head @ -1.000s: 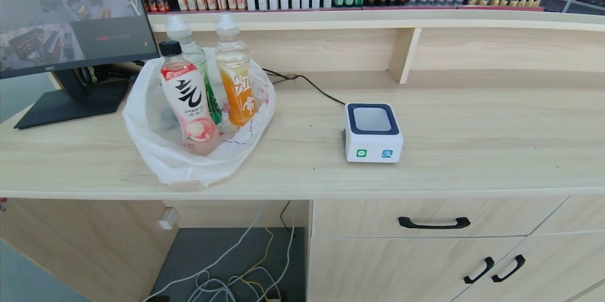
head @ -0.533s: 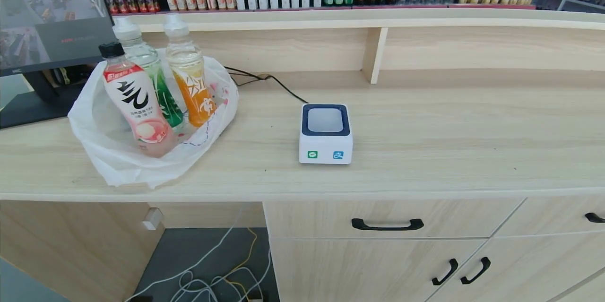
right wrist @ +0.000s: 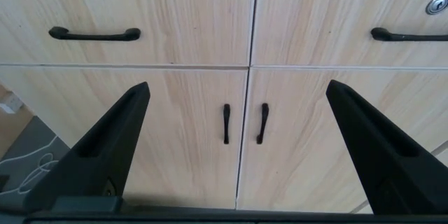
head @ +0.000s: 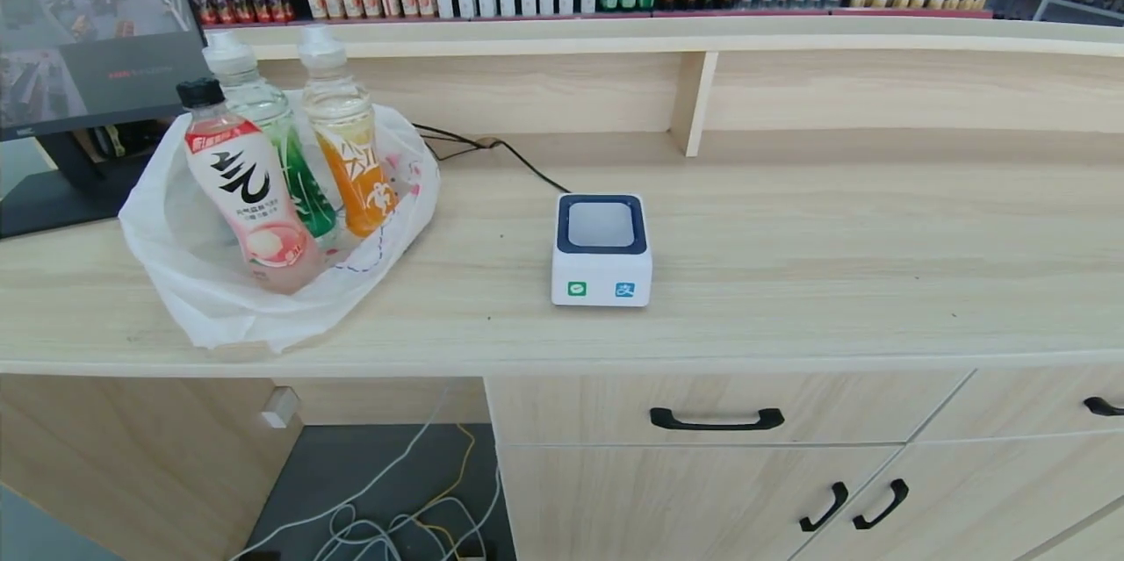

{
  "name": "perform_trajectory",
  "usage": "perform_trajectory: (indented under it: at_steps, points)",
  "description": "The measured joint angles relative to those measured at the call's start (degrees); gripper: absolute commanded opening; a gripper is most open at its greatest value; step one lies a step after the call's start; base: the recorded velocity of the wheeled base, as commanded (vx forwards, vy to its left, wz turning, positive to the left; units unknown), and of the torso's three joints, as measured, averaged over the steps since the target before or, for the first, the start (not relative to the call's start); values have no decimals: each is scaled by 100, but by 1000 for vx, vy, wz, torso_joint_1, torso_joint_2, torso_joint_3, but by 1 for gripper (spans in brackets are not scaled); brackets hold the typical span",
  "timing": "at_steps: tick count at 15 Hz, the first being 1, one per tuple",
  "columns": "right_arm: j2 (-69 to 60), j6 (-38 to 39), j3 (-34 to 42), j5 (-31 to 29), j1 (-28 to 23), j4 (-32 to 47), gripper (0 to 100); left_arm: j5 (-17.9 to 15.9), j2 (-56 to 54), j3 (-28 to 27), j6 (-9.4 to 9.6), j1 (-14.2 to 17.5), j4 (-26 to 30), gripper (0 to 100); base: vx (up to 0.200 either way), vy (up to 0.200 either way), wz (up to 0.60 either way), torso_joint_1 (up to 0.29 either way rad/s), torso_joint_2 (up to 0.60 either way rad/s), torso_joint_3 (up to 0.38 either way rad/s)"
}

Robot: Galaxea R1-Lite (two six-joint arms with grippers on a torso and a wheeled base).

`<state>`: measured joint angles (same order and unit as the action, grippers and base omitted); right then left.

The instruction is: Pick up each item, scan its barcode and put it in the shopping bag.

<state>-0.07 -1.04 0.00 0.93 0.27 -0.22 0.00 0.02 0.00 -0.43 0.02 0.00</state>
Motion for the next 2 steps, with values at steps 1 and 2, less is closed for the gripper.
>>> perform_trajectory:
  at_steps: [1, 2]
  points:
    - [0, 0, 0, 2, -2, -2, 100, 0, 0, 0, 0, -2, 0, 100, 0, 0, 0, 0, 0, 0]
    - [0, 0, 0, 2, -6, -2, 100, 0, 0, 0, 0, -7, 0, 100, 0, 0, 0, 0, 0, 0]
